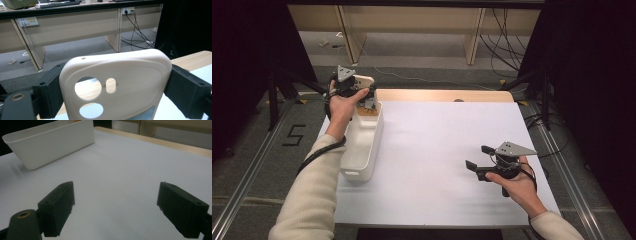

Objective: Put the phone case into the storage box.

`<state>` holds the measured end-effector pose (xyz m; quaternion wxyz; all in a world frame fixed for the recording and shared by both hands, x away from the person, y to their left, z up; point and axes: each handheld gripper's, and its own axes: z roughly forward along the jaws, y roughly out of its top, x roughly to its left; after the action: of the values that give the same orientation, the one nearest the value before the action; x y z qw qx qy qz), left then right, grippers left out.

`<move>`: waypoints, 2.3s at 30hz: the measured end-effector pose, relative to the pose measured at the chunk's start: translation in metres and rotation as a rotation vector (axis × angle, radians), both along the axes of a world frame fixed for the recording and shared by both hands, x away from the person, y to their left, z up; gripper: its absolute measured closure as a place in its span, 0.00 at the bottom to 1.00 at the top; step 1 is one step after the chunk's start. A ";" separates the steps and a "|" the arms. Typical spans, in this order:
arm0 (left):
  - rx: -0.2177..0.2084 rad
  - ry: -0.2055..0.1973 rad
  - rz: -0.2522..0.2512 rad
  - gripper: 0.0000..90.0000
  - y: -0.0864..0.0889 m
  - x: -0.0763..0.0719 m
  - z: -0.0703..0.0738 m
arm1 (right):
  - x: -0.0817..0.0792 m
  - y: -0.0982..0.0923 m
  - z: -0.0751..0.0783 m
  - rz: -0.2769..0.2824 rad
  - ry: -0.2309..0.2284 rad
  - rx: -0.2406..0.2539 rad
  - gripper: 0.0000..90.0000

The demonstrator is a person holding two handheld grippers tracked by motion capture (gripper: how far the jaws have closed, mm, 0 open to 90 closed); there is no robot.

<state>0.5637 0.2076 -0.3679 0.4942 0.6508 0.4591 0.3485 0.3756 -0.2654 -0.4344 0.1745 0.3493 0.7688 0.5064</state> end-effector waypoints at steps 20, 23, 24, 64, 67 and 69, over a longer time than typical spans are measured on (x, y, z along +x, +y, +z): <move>0.007 0.013 0.000 0.13 -0.001 0.004 -0.004 | 0.000 0.000 0.000 0.000 0.001 0.000 0.17; 0.008 0.014 0.000 0.13 -0.001 0.004 -0.004 | 0.000 0.000 0.000 0.000 0.001 -0.001 0.17; 0.006 0.015 0.002 0.13 -0.001 0.004 -0.005 | 0.000 0.000 0.000 -0.001 0.002 0.000 0.17; 0.024 0.053 0.001 0.12 -0.005 0.010 -0.015 | 0.000 0.000 0.000 0.002 0.002 0.001 0.17; 0.030 0.059 0.002 0.12 -0.005 0.010 -0.016 | 0.000 0.000 0.000 0.000 0.002 0.002 0.17; 0.029 0.062 0.005 0.12 -0.005 0.011 -0.017 | 0.000 0.000 0.000 0.001 0.001 0.002 0.17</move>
<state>0.5742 0.2022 -0.3845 0.4694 0.6672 0.4707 0.3360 0.3758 -0.2653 -0.4343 0.1734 0.3493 0.7687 0.5070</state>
